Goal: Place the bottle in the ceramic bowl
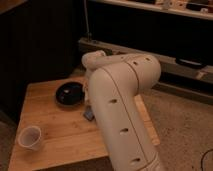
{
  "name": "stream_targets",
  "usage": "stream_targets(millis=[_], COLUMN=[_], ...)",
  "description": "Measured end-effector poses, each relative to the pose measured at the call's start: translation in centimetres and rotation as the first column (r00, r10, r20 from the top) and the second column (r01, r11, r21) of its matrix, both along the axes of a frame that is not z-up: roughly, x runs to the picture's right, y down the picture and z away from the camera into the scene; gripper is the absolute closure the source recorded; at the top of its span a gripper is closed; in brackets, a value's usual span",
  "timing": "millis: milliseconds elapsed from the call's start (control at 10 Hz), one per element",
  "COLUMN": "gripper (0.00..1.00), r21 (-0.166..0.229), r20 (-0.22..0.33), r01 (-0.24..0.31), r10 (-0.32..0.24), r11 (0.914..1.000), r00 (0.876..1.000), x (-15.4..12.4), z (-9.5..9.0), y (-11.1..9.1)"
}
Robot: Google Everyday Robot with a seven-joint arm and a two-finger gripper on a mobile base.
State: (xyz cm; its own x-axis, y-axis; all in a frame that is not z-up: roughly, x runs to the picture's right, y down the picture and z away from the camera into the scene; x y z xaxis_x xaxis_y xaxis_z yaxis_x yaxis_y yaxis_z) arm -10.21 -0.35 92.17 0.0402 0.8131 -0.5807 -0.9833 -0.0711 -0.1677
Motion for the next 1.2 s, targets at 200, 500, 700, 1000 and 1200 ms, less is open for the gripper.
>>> stream_targets(millis=[200, 500, 700, 1000, 1200], gripper=[1.0, 1.0, 1.0, 0.79, 0.59], r21=[0.018, 0.028, 0.03, 0.025, 0.021], r20=[0.016, 0.059, 0.093, 0.113, 0.111], r01=[0.001, 0.004, 0.015, 0.032, 0.038], r10=[-0.001, -0.006, -0.018, -0.035, -0.04], r11=[0.9998, 0.9996, 0.9994, 0.9992, 0.9991], r00=[1.0, 0.998, 0.996, 0.993, 0.993], x=[-1.0, -3.4, -5.6, -7.7, -8.0], z=[-1.0, -2.2, -2.6, -2.7, -2.5], y=[-1.0, -1.6, -1.6, -1.4, -1.3])
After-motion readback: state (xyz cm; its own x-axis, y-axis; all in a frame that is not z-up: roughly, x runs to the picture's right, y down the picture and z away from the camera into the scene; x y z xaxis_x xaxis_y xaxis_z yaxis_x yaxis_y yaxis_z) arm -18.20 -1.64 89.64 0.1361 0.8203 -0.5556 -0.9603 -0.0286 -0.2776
